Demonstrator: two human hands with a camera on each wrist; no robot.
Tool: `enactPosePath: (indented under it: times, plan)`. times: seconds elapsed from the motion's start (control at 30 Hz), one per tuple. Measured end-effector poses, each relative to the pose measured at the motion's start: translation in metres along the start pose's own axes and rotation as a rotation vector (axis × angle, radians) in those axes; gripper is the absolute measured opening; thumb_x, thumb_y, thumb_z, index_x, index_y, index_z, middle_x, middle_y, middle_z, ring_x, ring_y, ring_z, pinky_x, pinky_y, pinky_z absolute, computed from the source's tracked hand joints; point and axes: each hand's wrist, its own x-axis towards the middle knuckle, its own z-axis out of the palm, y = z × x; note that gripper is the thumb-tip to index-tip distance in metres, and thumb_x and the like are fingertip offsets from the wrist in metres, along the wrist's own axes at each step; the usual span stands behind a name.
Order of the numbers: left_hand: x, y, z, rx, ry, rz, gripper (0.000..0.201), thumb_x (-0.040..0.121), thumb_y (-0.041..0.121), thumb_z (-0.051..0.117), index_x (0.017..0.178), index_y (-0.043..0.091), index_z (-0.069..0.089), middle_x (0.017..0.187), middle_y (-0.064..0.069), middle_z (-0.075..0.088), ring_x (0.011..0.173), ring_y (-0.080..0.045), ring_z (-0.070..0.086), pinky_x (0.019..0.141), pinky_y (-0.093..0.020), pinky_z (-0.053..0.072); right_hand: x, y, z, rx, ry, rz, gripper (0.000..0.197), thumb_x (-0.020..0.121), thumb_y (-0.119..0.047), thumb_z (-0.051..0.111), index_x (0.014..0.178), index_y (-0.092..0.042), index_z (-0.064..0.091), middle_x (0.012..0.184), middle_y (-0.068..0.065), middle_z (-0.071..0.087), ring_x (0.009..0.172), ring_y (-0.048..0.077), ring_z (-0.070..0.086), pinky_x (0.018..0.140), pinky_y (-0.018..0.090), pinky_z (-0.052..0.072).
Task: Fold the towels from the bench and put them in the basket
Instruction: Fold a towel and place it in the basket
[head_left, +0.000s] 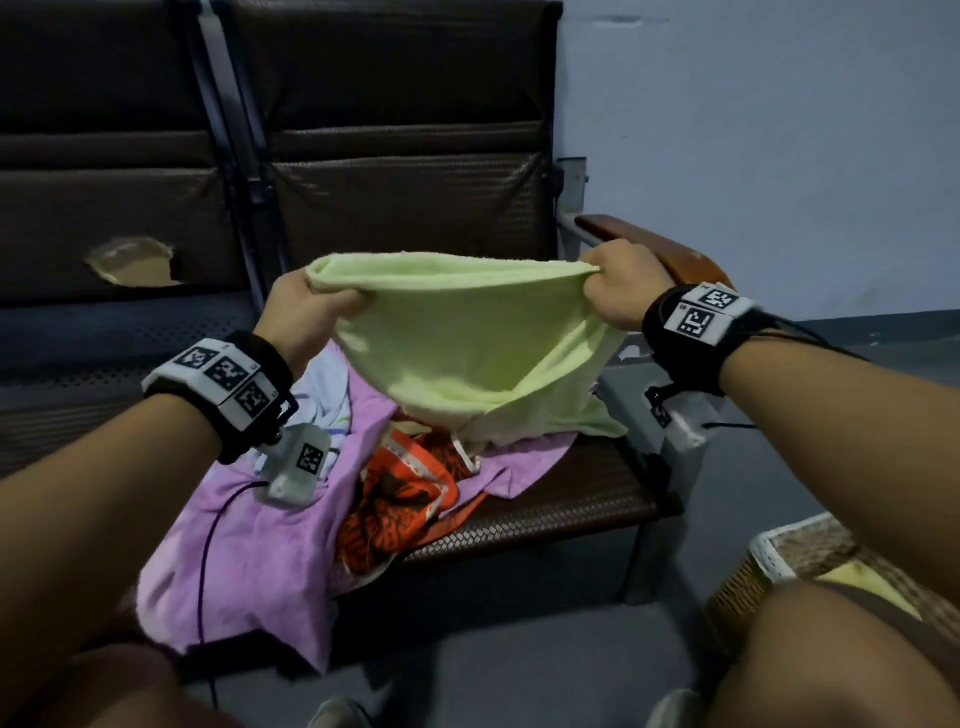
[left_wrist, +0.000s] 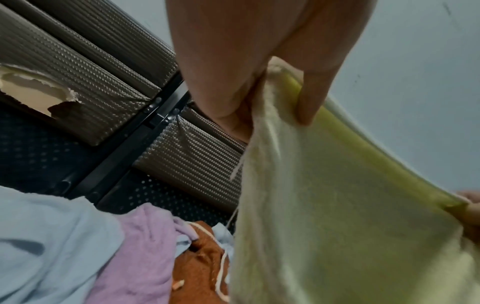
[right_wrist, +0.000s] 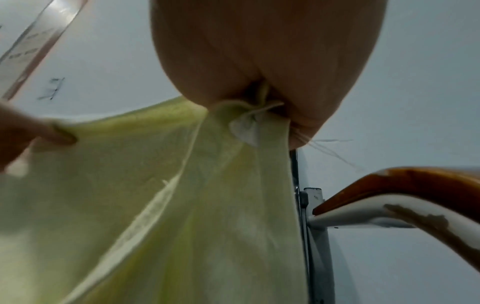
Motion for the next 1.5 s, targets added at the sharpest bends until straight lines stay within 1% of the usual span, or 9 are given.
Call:
enactPosePath:
  times: [0.2, 0.43, 0.67, 0.77, 1.03, 1.17, 1.3, 1.4, 1.5]
  plan:
    - [0.021, 0.04, -0.022, 0.034, 0.143, 0.039, 0.024, 0.083, 0.012, 0.078, 0.106, 0.006, 0.073, 0.096, -0.01, 0.075, 0.085, -0.024, 0.072, 0.074, -0.035, 0.059, 0.01, -0.01, -0.033, 0.415, 0.092, -0.039, 0.027, 0.075, -0.021, 0.044, 0.066, -0.025, 0.069, 0.057, -0.016, 0.059, 0.061, 0.001, 0.055, 0.056, 0.022, 0.043]
    - [0.041, 0.085, -0.032, 0.107, 0.239, 0.077, 0.049, 0.085, 0.047, 0.071, 0.092, -0.001, 0.072, 0.081, -0.008, 0.062, 0.073, -0.02, 0.058, 0.065, -0.035, 0.047, 0.017, -0.037, -0.06, 0.833, 0.12, 0.116, 0.021, 0.064, -0.022, 0.05, 0.043, -0.022, 0.049, 0.047, -0.011, 0.044, 0.044, 0.009, 0.041, 0.045, 0.02, 0.03]
    - [0.056, 0.093, -0.014, -0.035, 0.387, -0.033, 0.031, 0.085, 0.042, 0.072, 0.087, 0.013, 0.064, 0.084, -0.007, 0.056, 0.076, -0.017, 0.054, 0.063, -0.029, 0.042, 0.026, -0.038, -0.065, 0.839, 0.001, 0.193, 0.05, 0.081, -0.045, 0.075, 0.096, 0.003, 0.073, 0.095, 0.015, 0.076, 0.087, 0.031, 0.072, 0.08, 0.049, 0.058]
    - [0.055, 0.099, 0.003, -0.106, 0.41, -0.14, 0.024, 0.087, 0.035, 0.065, 0.082, 0.012, 0.063, 0.077, -0.003, 0.057, 0.074, -0.018, 0.055, 0.06, -0.027, 0.041, 0.031, -0.044, -0.064, 0.958, -0.037, 0.275, 0.036, 0.087, -0.035, 0.074, 0.098, 0.0, 0.073, 0.088, 0.009, 0.077, 0.088, 0.032, 0.074, 0.071, 0.039, 0.059]
    - [0.018, 0.127, 0.081, -0.26, -0.012, -0.128, 0.019, 0.092, 0.019, 0.059, 0.078, 0.015, 0.069, 0.05, 0.005, 0.057, 0.042, -0.01, 0.053, 0.05, -0.019, 0.045, 0.023, -0.089, -0.051, 1.098, -0.192, 0.285, 0.027, 0.1, -0.025, 0.059, 0.111, -0.002, 0.066, 0.089, 0.009, 0.072, 0.065, 0.015, 0.071, 0.054, 0.026, 0.056]
    - [-0.002, 0.13, 0.098, -0.062, -0.224, 0.052, 0.018, 0.093, 0.018, 0.063, 0.082, 0.013, 0.077, 0.076, -0.007, 0.073, 0.065, -0.014, 0.066, 0.064, -0.028, 0.053, 0.013, -0.095, -0.05, 1.111, -0.241, 0.251, 0.04, 0.091, -0.042, 0.066, 0.11, -0.007, 0.069, 0.087, 0.008, 0.072, 0.073, 0.018, 0.072, 0.063, 0.03, 0.058]
    - [0.0, 0.119, 0.095, -0.147, -0.324, -0.09, 0.035, 0.094, 0.02, 0.046, 0.076, 0.009, 0.074, 0.069, -0.004, 0.067, 0.061, -0.016, 0.056, 0.063, -0.026, 0.046, 0.007, -0.084, -0.049, 1.002, -0.215, 0.265, 0.016, 0.088, -0.006, 0.056, 0.101, -0.004, 0.065, 0.09, 0.012, 0.064, 0.08, 0.024, 0.066, 0.071, 0.035, 0.06]
    - [0.011, 0.106, 0.091, -0.069, -0.115, -0.073, 0.024, 0.087, -0.003, 0.047, 0.102, 0.008, 0.062, 0.089, -0.008, 0.07, 0.076, -0.02, 0.06, 0.068, -0.03, 0.047, 0.003, -0.079, -0.048, 0.958, -0.246, 0.231, 0.034, 0.083, 0.005, 0.043, 0.103, -0.006, 0.068, 0.086, 0.009, 0.063, 0.072, 0.019, 0.062, 0.059, 0.028, 0.053]
    - [0.022, 0.092, 0.087, -0.08, -0.194, -0.193, 0.061, 0.078, 0.0, 0.056, 0.138, 0.007, 0.049, 0.119, -0.02, 0.061, 0.098, -0.028, 0.06, 0.081, -0.035, 0.049, 0.002, -0.074, -0.051, 1.043, -0.315, 0.176, 0.051, 0.081, 0.006, 0.036, 0.114, -0.01, 0.072, 0.091, 0.008, 0.072, 0.075, 0.019, 0.067, 0.06, 0.027, 0.056]
